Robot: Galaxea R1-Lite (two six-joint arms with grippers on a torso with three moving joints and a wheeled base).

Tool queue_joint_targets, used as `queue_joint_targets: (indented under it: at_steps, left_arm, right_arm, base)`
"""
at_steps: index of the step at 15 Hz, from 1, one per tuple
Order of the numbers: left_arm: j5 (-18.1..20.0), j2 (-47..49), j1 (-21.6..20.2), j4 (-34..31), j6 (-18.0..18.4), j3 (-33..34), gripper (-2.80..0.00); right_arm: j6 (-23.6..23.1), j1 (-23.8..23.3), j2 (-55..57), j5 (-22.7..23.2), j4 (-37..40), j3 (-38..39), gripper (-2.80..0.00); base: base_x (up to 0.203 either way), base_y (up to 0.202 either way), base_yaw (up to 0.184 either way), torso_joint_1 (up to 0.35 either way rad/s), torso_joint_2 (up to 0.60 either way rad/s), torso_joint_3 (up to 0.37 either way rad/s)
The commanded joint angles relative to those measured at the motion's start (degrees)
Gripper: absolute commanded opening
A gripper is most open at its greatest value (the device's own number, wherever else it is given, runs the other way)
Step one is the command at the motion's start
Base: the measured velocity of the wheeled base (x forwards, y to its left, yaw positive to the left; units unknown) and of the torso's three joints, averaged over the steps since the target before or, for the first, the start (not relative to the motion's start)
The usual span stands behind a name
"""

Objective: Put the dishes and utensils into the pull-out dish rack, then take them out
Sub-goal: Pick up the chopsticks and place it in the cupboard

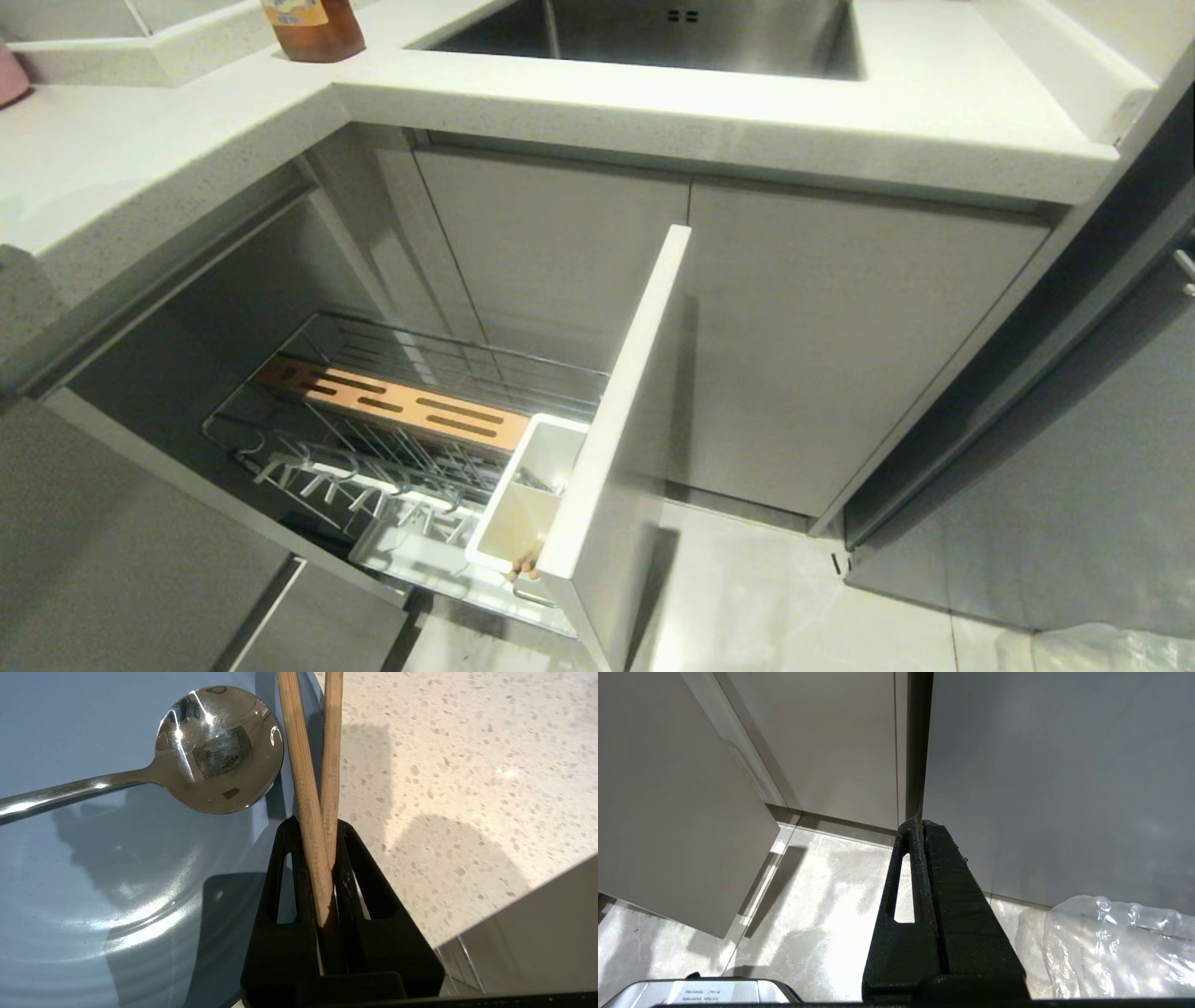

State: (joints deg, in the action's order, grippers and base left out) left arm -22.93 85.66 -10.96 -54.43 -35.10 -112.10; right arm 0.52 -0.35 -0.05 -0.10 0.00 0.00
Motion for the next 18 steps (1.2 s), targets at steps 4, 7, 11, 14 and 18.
queue_joint_targets:
  at_steps: [4,7,11,14,18]
  left_arm:
    - [-0.4,-1.6,-0.2,1.1,-0.2,-0.1,-2.80]
    - [-0.9,-3.4,-1.1,3.0,-0.1,-0.1,-2.80]
    - [-1.4,-3.2,-1.3,3.1,-0.1,0.0,-2.80]
    - [-2.0,-3.3,-2.3,5.2,-0.2,0.0,-2.80]
    - [-1.9,-1.0,-2.4,5.2,0.0,1.1,-2.80]
  right_arm:
    - [0.0,0.0,0.0,0.0,0.0,0.0,-2.80]
    - [0.0,0.0,0.0,0.0,0.0,0.0,-2.80]
    - [0.0,0.0,0.0,0.0,0.0,0.0,-2.80]
    - [0.0,0.0,0.0,0.0,0.0,0.0,-2.80]
    - [0.0,0.0,0.0,0.0,0.0,0.0,-2.80]
  base:
    - [0.000,0.000,0.000,0.000,0.00,0.000]
    - [0.000,0.000,0.000,0.000,0.00,0.000]
    - [0.000,0.000,0.000,0.000,0.00,0.000]
    - [0.000,0.000,0.000,0.000,0.00,0.000]
    - [0.000,0.000,0.000,0.000,0.00,0.000]
